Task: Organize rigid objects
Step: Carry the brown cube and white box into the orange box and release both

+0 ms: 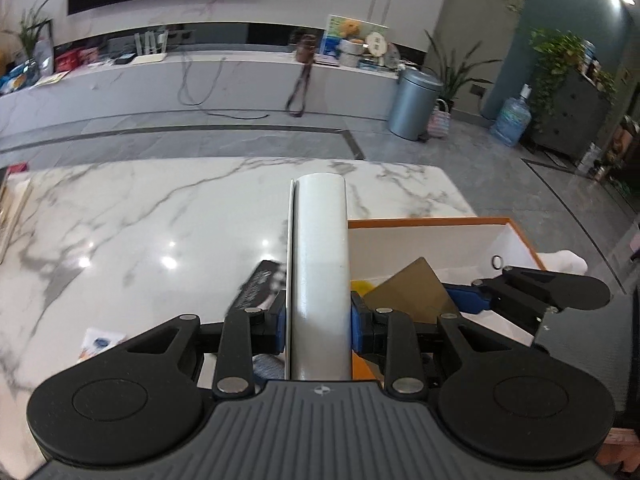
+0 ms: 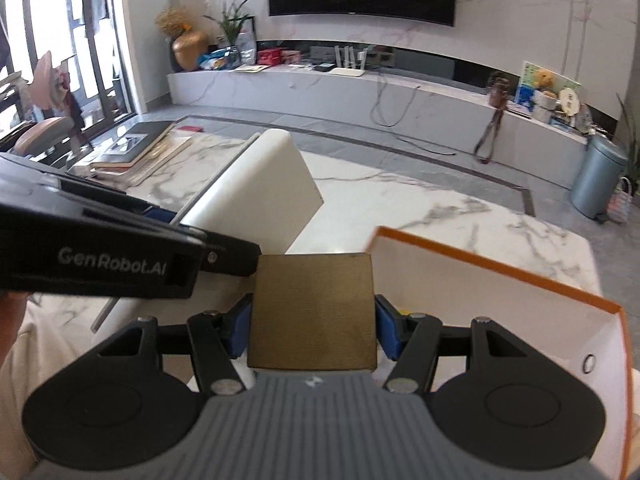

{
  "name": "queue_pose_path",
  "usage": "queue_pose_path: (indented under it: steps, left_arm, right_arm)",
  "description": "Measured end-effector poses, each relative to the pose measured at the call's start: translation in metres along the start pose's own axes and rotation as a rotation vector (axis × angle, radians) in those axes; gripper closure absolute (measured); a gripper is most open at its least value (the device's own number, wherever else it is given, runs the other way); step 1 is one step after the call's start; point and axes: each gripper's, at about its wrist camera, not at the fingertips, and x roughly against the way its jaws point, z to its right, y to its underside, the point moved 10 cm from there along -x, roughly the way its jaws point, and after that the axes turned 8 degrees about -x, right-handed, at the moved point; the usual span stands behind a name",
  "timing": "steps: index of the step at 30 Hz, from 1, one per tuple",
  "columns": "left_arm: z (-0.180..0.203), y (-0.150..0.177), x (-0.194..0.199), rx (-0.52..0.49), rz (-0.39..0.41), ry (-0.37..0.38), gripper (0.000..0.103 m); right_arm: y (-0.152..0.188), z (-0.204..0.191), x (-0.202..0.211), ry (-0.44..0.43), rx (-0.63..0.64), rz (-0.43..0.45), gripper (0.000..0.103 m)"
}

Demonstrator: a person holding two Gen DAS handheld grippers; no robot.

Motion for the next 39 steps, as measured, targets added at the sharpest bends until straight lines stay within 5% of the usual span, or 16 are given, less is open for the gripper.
queue_pose_path:
  steps: [20, 39]
  left_arm:
    - [0.080, -0.023, -0.103, -0.135, -0.109, 0.075, 0.070]
    - [0.090, -0.010, -0.152, 0.014, -0.250, 0.165, 0.070]
  right_arm:
    - [0.006, 0.129, -0.038, 0.162, -0.095, -0.111, 0.043]
    - [0.038, 0.178, -0.083, 0.233, -0.195, -0.328, 0.044]
